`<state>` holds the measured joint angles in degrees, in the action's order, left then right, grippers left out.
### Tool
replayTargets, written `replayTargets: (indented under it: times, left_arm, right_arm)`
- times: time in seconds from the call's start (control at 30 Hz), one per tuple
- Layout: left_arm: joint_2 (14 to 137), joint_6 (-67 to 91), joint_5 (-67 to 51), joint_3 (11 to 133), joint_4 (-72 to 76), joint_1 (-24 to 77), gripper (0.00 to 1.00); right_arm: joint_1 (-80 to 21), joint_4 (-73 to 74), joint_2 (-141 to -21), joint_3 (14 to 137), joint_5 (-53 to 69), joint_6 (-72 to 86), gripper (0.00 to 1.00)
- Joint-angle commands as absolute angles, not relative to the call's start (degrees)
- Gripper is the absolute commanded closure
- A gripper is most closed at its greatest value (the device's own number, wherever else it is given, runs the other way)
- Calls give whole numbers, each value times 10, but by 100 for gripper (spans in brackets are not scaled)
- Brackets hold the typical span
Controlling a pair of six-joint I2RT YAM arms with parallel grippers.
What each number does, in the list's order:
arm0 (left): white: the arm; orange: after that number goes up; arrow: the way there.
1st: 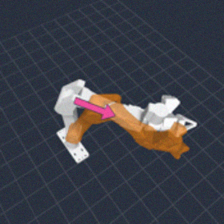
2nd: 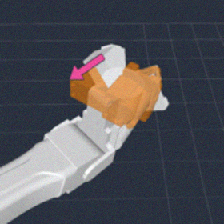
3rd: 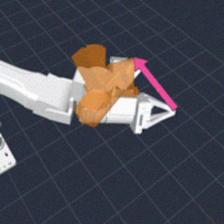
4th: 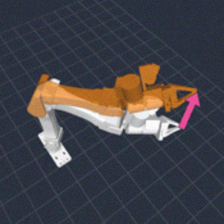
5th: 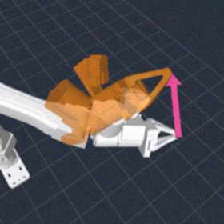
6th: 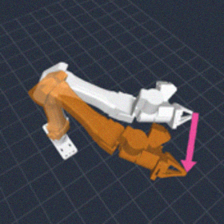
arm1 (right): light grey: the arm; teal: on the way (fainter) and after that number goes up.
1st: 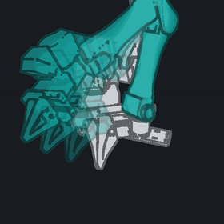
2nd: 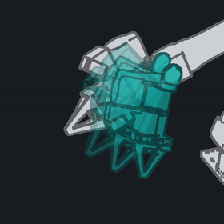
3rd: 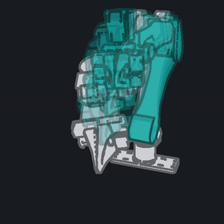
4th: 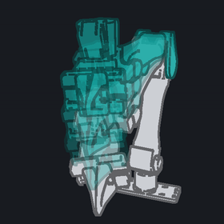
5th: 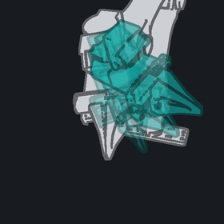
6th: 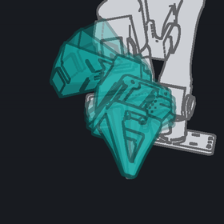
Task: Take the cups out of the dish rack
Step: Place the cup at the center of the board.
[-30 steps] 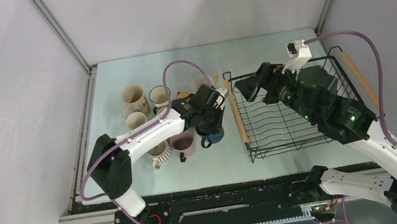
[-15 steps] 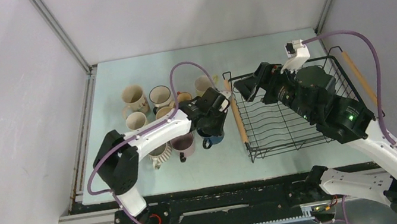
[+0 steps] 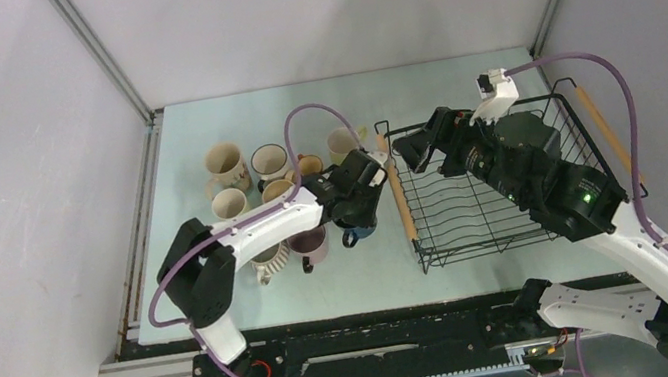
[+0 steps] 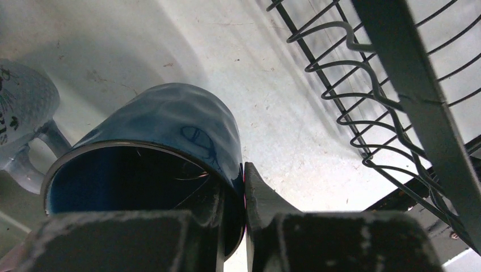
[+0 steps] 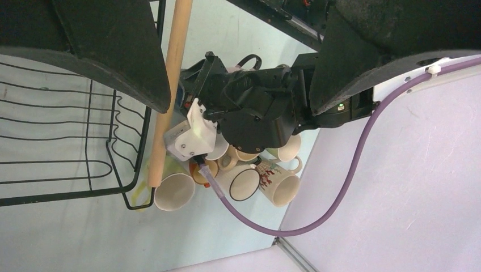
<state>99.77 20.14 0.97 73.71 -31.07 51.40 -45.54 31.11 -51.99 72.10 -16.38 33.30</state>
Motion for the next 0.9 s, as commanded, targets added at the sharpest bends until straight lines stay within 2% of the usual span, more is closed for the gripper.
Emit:
replayTargets:
  times: [0.0, 0.87]
  left_arm:
    - [945, 212, 22, 709, -274, 518, 100]
    - [929, 228, 35, 667, -273, 518, 100]
  right_arm:
    - [-461, 299, -521, 721, -165, 333, 2]
    - [-461, 300, -542, 721, -155, 335, 2]
